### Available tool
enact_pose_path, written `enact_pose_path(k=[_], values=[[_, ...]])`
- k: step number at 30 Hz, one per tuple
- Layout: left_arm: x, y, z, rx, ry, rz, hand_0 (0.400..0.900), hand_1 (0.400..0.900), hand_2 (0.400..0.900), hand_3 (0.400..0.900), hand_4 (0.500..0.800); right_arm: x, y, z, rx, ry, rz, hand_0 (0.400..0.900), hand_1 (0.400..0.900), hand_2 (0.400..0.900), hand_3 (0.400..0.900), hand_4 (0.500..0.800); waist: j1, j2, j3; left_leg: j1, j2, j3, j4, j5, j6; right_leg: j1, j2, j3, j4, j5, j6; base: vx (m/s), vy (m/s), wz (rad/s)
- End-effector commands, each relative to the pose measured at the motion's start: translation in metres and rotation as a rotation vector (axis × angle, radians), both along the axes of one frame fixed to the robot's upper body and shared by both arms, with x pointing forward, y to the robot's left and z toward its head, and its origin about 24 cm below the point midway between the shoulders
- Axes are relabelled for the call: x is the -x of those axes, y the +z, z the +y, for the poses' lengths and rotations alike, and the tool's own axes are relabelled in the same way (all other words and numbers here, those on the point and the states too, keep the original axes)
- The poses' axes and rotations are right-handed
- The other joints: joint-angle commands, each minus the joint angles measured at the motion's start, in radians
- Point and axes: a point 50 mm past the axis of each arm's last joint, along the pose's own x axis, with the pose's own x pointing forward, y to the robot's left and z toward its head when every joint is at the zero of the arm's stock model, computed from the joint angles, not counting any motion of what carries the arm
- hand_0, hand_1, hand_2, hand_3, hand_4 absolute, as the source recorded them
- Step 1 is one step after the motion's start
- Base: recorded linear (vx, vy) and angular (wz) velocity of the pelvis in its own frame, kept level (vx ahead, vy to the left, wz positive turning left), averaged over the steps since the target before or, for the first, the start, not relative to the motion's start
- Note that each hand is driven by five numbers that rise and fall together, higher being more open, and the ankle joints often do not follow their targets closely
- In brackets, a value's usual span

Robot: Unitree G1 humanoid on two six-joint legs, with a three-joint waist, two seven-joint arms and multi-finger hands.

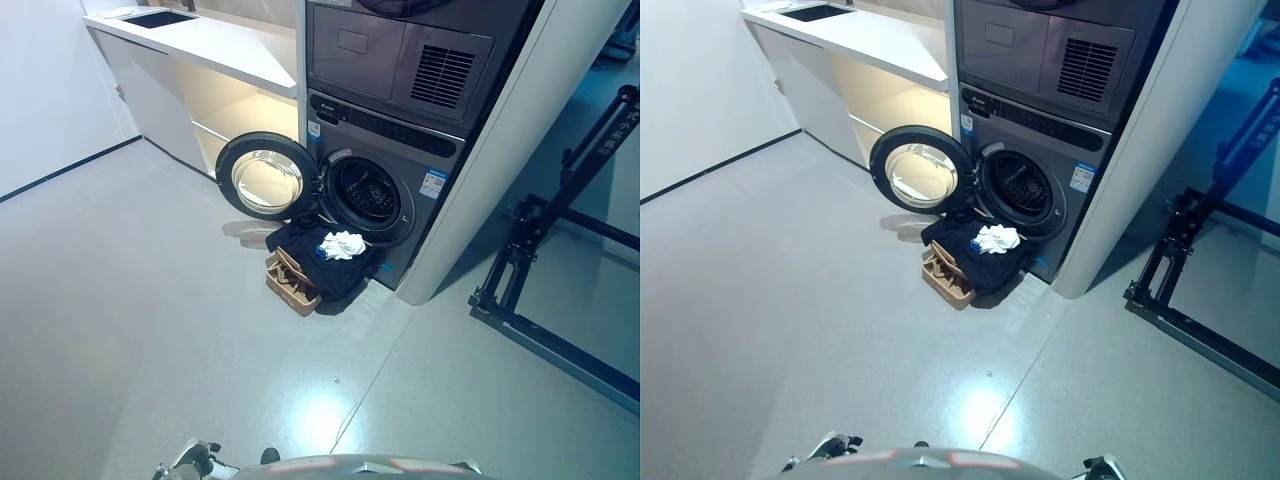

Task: Put the clothes in the basket into the washing machine.

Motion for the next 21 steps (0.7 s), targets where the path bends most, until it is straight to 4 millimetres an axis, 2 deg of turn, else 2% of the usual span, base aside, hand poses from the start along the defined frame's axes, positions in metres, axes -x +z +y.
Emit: enact_pose_path(k=[1,9,21], values=[[-0.0061,0.0009,0.0028,-0.009,0.030,0.003,0.900,0.900,0.900,0.900,0.800,-0.0093,0.0050,-0.0147,0.059,0.037,-0.002,0.900,0.900,0.900,0.900,0.800,0.005,0.001,0.011,-0.022,-0.048,-0.036,-0.001,-0.044,0.043,-0.043,0.023,0.018,0.104,0.039,0.020,0.00,0.000,0.00],[-0.0005,-0.0002,0.0032,-0.002,0.053,0.020,0.900,0.900,0.900,0.900,0.800,-0.0089,0.0053,-0.0159,0.062,0.038,0.000,0.900,0.900,0.900,0.900,0.800,0.006,0.004,0.013,-0.024,-0.051,-0.040,-0.001,-0.044,0.045,-0.044,0.024,0.018,0.099,0.042,0.020,0.00,0.000,0.00],[-0.0073,0.0005,-0.0005,0.014,0.061,-0.012,0.900,0.900,0.900,0.900,0.800,-0.0176,0.0068,-0.0167,0.067,0.068,-0.023,0.900,0.900,0.900,0.900,0.800,0.008,0.013,0.032,-0.027,-0.045,-0.054,-0.001,-0.037,0.049,-0.064,0.034,0.012,0.141,0.019,0.008,0.00,-0.014,0.03]])
